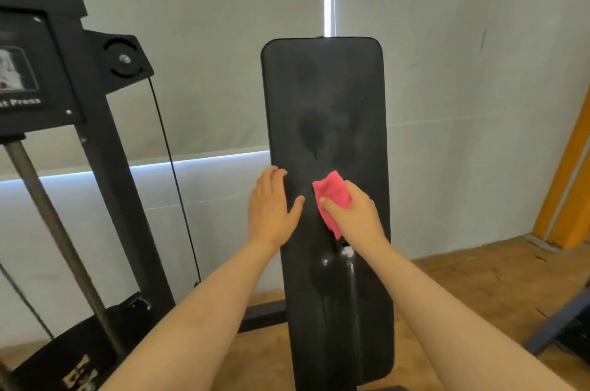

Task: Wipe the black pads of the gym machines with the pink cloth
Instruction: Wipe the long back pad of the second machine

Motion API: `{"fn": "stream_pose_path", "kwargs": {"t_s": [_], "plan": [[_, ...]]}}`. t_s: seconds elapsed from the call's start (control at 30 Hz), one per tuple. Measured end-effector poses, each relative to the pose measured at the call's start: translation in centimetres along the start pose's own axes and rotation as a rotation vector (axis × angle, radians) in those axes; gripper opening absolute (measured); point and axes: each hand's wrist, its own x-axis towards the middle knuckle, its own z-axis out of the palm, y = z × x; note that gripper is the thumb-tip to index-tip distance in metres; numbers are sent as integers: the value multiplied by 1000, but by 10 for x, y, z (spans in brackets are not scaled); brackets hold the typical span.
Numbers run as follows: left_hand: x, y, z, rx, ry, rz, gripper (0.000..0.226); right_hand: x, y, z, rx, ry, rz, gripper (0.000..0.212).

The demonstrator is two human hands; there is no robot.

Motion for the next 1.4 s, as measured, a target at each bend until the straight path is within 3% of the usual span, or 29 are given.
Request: {"fn": "stream_pose_path", "kwargs": {"t_s": [0.1, 0.2, 0.33, 0.43, 0.5, 0.67, 0.8, 1.03, 1.17, 1.3, 1.4], "plan": [[68, -4, -6, -147, 171, -66, 59, 33, -13, 0, 54, 37, -3, 28], [135, -15, -10, -318, 213, -162, 68, 66, -27, -2, 107, 72, 16, 23], [198, -19, -14, -737, 14, -392, 76, 105, -44, -2, 119, 94, 5, 18], [219, -13, -16, -1034, -159, -535, 55, 129, -61, -1, 139, 119, -3, 24], [217, -8, -12, -1029, -138, -590, 41, 136, -69, 1, 142, 103, -11, 29], [214, -1, -7, -993, -34, -611, 49, 146, -78, -1, 145, 82, -36, 27], [215, 2, -5, -970, -2, -630, 19, 161, -85, -5, 164, 82, -58, 27], [216, 3, -5, -963, 20, -646, 47, 180, -91, -8, 256, 13, -82, 19], [215, 5, -6, -955, 5, -656, 37, 191, -96, -14, 312, -27, -96, 13], [215, 9, -10, -969, 1, -671, 44, 204, -106, -18, 325, -67, -139, 5], [213, 12, -13, -988, 0, -681, 66, 215, -115, -23, 298, -125, -158, 5]]}}
